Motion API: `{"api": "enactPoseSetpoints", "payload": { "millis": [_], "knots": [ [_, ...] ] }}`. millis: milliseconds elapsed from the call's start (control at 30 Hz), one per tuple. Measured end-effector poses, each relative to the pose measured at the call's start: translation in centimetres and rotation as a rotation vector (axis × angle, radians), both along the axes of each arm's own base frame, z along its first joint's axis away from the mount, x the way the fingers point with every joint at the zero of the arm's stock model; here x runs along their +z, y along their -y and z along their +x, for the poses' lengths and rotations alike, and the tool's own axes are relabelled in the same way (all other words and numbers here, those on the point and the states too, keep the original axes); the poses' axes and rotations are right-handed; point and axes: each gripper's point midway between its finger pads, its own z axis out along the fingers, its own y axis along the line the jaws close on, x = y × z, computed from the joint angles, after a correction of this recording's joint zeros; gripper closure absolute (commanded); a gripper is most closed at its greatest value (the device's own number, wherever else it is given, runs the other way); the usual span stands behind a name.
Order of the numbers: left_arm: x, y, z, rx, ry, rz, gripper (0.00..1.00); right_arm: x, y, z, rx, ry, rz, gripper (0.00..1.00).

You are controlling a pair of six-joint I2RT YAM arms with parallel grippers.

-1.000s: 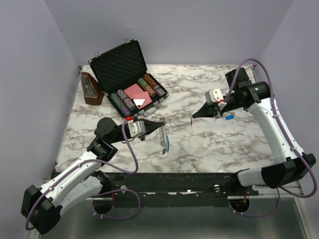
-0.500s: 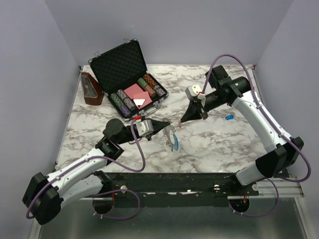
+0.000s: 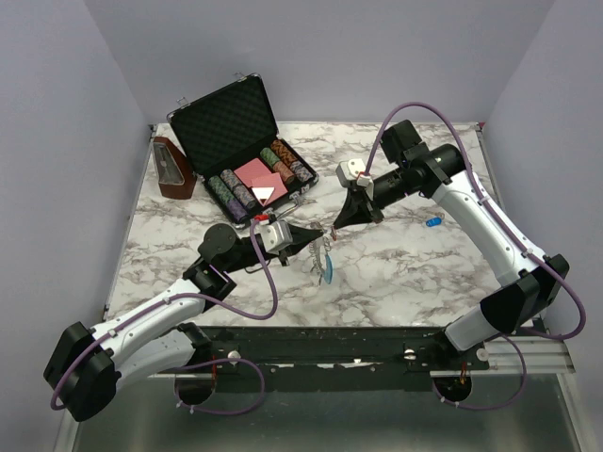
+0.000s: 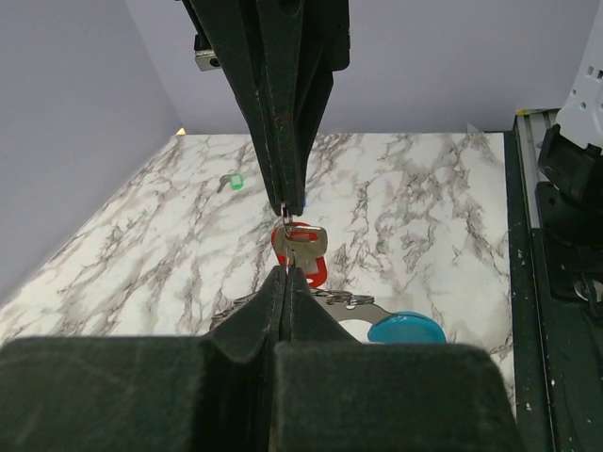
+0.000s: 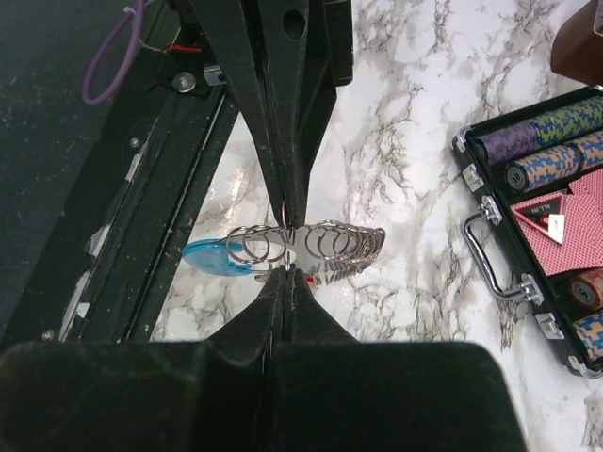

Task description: Put the keys on the keyring

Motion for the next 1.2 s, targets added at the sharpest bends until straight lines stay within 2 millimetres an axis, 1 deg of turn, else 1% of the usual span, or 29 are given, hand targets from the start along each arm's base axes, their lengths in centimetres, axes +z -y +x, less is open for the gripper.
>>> {"api": "enactPoseSetpoints", "payload": {
  "millis": [400,1200],
  "knots": [
    [-0.48,0.25,0.07,-0.003,-0.069,-0.011,1.0,-0.26,-0.63,-0.21,0.009,0.02,-0.02,0.99],
    [0.29,0.36,0.05,-0.003,-0.128,-0.065,1.0,-0.41,-0.71,-0.21,0.0,0.013,-0.032,0.99]
  ]
}}
